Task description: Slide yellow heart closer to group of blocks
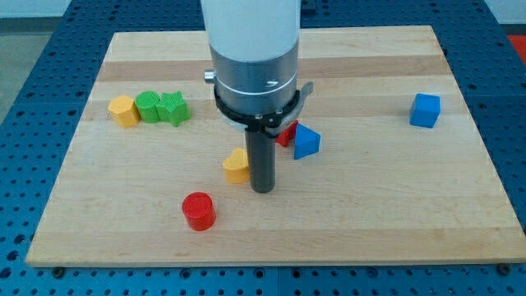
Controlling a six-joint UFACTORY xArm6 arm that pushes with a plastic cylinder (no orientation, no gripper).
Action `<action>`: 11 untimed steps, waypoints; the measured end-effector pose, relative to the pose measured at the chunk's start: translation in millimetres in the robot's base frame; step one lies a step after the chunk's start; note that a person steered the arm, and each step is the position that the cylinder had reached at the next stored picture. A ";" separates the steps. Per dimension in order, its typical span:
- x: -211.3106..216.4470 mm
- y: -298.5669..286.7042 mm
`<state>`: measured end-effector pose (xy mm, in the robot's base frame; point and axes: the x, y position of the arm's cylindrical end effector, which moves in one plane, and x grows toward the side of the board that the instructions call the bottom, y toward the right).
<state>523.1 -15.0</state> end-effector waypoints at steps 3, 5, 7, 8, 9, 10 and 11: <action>-3.9 -41.0; -21.2 -59.5; -30.4 -62.0; -32.2 -59.5; -40.4 -58.8; -51.1 -59.1; -66.9 -68.8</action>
<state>456.2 -83.9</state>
